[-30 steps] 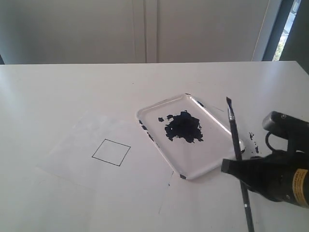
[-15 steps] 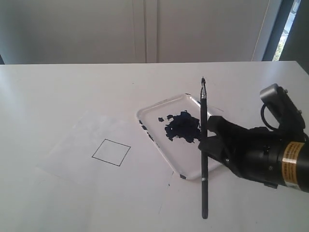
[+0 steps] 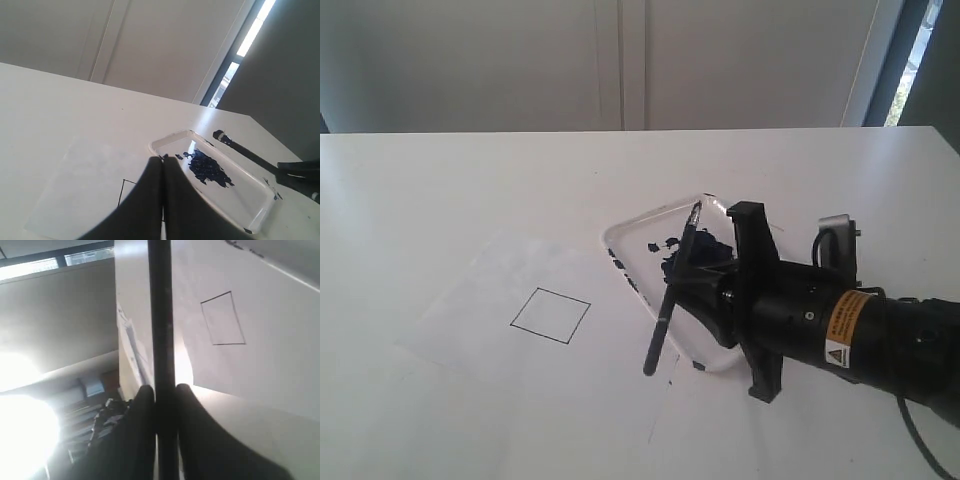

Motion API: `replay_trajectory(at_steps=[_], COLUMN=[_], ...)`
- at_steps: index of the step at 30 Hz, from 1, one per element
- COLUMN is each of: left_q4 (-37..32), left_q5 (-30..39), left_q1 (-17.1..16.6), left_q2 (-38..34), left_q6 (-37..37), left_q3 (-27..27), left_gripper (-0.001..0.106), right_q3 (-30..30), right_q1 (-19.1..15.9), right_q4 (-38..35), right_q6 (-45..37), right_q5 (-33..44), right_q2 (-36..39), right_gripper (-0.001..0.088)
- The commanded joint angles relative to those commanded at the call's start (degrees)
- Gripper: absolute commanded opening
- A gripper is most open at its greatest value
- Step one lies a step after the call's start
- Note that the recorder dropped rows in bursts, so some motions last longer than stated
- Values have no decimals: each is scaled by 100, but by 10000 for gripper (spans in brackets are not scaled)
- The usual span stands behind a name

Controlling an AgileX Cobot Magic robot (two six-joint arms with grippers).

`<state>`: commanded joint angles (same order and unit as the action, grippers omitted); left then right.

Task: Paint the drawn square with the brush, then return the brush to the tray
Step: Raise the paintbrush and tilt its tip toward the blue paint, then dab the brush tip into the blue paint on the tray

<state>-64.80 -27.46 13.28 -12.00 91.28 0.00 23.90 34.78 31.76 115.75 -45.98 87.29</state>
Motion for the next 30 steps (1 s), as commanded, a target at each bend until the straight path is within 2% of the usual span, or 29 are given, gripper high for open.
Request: replay_trajectory(at_steps=[7, 16, 18, 25, 30], left_q4=[0, 0, 0, 0, 0], left_q5=[0, 0, 0, 0, 0], left_q1=[0, 0, 0, 0, 0], left_q2=[0, 0, 0, 0, 0], left_q6=[0, 0, 0, 0, 0], left_q3=[0, 0, 0, 0, 0], left_gripper=[0, 0, 0, 0, 0], right_q3=[-436, -523, -523, -523, -505], right_q1=[11, 11, 11, 11, 11], right_q4=[-114, -174, -201, -451, -602], right_q6=[-70, -466, -477, -570, -786], right_q5=[-7, 257, 78, -1379, -1849], right_q2=[23, 109, 313, 1320, 1563], right_gripper=[0, 0, 0, 0, 0])
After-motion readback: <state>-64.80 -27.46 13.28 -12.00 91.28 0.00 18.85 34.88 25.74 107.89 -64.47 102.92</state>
